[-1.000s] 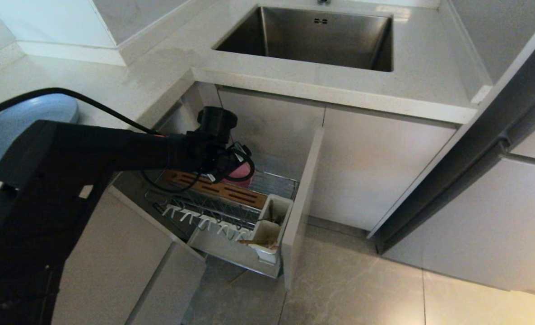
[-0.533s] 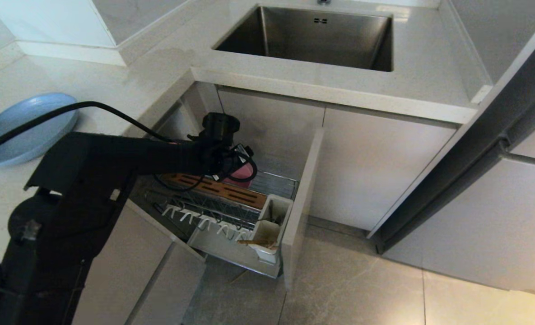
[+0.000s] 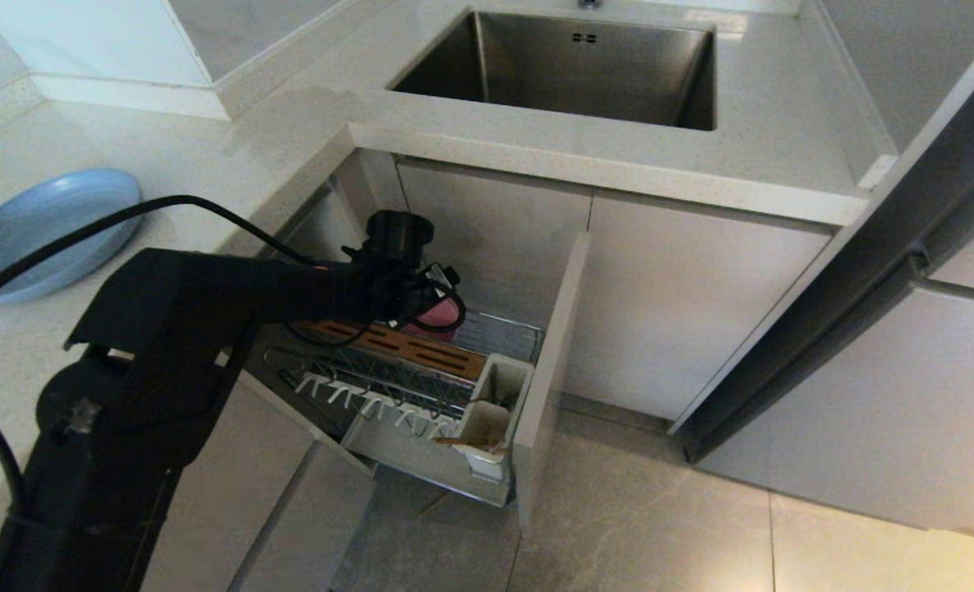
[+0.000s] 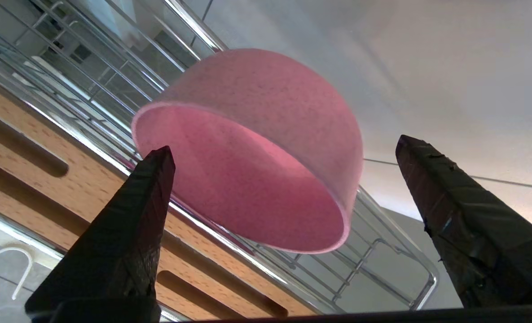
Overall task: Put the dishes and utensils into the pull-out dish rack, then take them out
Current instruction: Take the bowl out of the cupboard
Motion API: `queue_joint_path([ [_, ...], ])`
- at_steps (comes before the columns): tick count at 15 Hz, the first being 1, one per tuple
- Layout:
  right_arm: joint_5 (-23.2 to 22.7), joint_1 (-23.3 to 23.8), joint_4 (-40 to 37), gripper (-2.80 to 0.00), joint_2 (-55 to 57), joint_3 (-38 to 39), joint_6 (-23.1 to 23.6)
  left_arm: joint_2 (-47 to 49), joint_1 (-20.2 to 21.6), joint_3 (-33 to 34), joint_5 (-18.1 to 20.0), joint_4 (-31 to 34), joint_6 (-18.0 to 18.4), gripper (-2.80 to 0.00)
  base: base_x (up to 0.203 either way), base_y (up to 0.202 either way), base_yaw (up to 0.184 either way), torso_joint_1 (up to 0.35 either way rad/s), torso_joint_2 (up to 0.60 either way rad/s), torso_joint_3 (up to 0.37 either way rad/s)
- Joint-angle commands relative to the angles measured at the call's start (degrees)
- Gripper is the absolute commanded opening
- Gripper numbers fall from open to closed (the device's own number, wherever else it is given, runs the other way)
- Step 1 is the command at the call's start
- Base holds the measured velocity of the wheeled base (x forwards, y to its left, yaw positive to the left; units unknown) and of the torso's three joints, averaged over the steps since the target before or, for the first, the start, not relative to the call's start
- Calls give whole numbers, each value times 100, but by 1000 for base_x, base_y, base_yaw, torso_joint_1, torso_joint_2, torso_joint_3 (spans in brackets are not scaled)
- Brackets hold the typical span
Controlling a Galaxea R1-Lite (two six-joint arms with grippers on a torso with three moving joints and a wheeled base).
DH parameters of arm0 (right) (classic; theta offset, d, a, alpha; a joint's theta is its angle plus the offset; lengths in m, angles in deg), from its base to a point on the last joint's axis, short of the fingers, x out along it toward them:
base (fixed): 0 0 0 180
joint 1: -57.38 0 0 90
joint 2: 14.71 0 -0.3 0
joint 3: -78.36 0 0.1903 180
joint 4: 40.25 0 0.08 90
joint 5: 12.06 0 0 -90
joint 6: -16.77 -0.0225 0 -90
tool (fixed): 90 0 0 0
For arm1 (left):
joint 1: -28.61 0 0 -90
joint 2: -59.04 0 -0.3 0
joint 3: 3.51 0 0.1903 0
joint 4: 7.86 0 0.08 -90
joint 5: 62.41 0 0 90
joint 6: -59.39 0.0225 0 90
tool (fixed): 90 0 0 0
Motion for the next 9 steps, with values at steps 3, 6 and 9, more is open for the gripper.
queue_joint_path([
  [3, 1, -2, 3, -280, 0, 45, 1, 1, 1, -9, 5, 0, -24, 0, 0, 0, 0, 0, 0, 0],
  [6, 0, -2, 3, -280, 0, 46, 1, 22, 1, -9, 208, -1, -34, 0, 0, 0, 0, 0, 0, 0],
  [9, 0, -2, 3, -280, 0, 52, 1, 71, 1, -9, 356, -79, -33, 0, 0, 0, 0, 0, 0, 0],
])
